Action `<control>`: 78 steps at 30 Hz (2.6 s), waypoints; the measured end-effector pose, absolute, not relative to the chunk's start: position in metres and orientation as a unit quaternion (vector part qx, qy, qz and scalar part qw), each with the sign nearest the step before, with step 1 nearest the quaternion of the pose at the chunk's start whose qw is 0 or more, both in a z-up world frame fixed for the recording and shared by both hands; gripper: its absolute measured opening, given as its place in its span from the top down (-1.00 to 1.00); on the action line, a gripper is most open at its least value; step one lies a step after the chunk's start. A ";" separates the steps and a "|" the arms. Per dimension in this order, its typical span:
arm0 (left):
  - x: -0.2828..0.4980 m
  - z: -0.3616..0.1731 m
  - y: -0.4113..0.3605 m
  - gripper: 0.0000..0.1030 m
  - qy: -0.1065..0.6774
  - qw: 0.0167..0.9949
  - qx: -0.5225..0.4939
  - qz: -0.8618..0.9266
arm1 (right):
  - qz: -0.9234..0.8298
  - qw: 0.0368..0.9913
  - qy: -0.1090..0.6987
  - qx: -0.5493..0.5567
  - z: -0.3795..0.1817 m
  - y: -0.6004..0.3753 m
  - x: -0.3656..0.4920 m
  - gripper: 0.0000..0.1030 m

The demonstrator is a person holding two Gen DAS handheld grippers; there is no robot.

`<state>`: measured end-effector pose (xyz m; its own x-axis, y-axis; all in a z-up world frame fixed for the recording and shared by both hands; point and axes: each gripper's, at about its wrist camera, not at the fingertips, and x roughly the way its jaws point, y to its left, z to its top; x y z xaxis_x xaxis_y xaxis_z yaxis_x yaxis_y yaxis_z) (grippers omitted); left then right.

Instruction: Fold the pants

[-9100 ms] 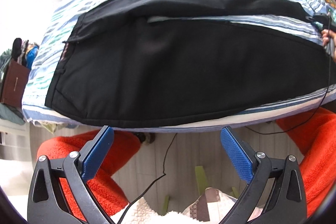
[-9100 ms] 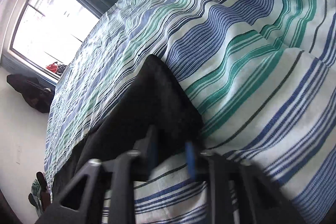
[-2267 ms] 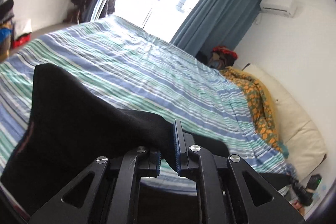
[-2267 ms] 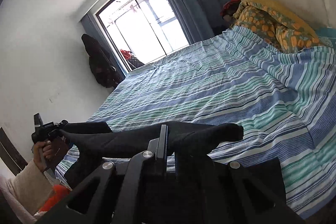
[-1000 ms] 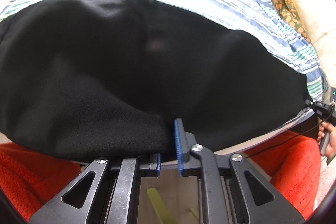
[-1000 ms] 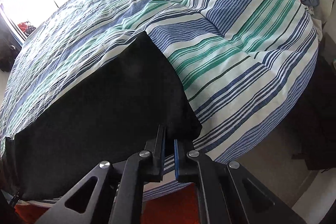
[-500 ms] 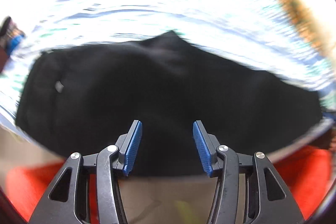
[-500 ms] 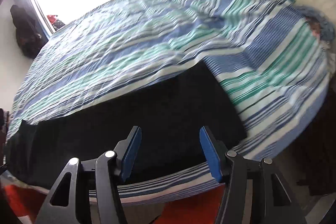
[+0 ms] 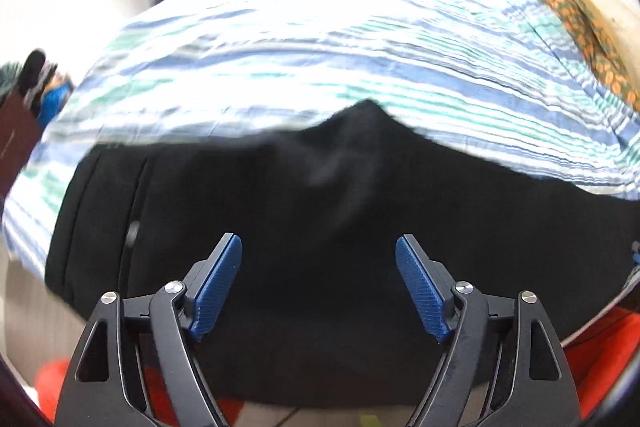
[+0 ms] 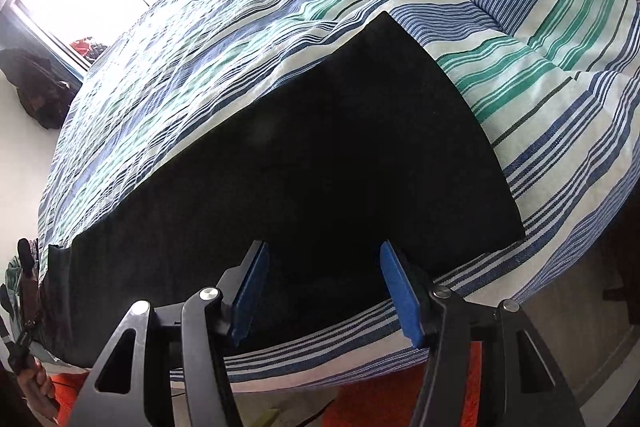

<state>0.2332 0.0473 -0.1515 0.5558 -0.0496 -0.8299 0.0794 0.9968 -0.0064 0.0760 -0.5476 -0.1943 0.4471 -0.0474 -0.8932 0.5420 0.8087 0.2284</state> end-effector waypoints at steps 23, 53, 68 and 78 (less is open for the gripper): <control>0.232 -0.170 0.071 -0.76 0.491 0.871 0.013 0.024 | -0.183 0.818 0.496 0.226 -0.192 -0.542 0.075 -0.15; 0.186 -0.204 -0.287 -0.83 0.497 0.809 0.181 -0.256 | -0.156 0.856 0.328 0.369 -0.165 -0.578 0.011 -0.14; 0.186 -0.208 -0.280 -0.91 0.496 0.812 0.172 -0.256 | -0.143 0.760 0.343 0.533 -0.205 -0.621 -0.019 -0.18; 0.182 -0.210 -0.278 -0.93 0.485 0.822 0.166 -0.250 | -0.142 0.779 0.365 0.489 -0.211 -0.614 0.013 -0.03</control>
